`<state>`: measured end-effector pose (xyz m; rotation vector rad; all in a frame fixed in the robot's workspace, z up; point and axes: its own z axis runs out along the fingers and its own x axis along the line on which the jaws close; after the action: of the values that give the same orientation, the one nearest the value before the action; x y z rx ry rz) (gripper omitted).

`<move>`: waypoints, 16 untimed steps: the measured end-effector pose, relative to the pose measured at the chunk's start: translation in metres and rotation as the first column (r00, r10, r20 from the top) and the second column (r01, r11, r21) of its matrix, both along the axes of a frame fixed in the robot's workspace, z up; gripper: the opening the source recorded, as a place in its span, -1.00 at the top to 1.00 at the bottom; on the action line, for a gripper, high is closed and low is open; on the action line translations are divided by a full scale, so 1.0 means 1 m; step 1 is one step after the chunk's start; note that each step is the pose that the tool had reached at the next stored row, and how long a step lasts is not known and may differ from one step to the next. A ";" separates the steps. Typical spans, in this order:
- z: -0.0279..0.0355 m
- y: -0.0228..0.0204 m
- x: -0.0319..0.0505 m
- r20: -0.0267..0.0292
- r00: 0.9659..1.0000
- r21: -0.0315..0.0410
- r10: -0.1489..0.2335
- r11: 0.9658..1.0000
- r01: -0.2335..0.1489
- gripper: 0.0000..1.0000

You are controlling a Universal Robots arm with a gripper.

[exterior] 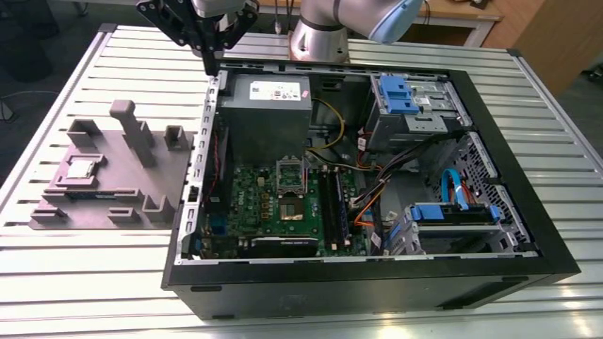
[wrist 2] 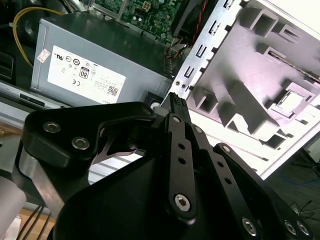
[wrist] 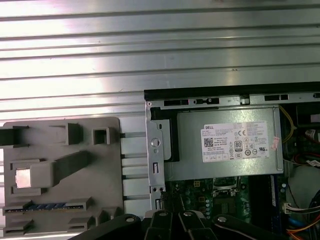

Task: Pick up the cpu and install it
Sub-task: 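Reach for the cpu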

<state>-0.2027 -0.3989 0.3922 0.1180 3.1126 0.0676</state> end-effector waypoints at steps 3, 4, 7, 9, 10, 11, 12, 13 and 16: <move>-0.0001 0.0000 -0.0011 0.000 1.000 0.000 0.000 1.000 0.000 0.80; -0.0001 0.0000 -0.0014 0.000 1.000 0.000 0.000 1.000 0.000 0.80; -0.0002 0.0000 -0.0024 0.000 1.000 0.000 0.000 1.000 0.000 0.80; -0.0003 0.0000 -0.0029 0.000 1.000 0.000 0.000 1.000 0.000 0.80; -0.0003 0.0000 -0.0032 0.000 1.000 0.000 0.000 1.000 0.000 0.80; -0.0003 0.0000 -0.0035 0.000 1.000 0.000 0.000 1.000 0.000 0.80; -0.0004 0.0000 -0.0038 -0.001 1.000 0.000 0.000 1.000 0.000 0.80; -0.0004 0.0000 -0.0042 -0.001 1.000 0.000 0.000 1.000 0.000 0.80; -0.0005 0.0000 -0.0051 -0.001 1.000 0.000 0.000 1.000 0.000 0.80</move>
<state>-0.2078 -0.3989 0.3917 0.1179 3.1133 0.0676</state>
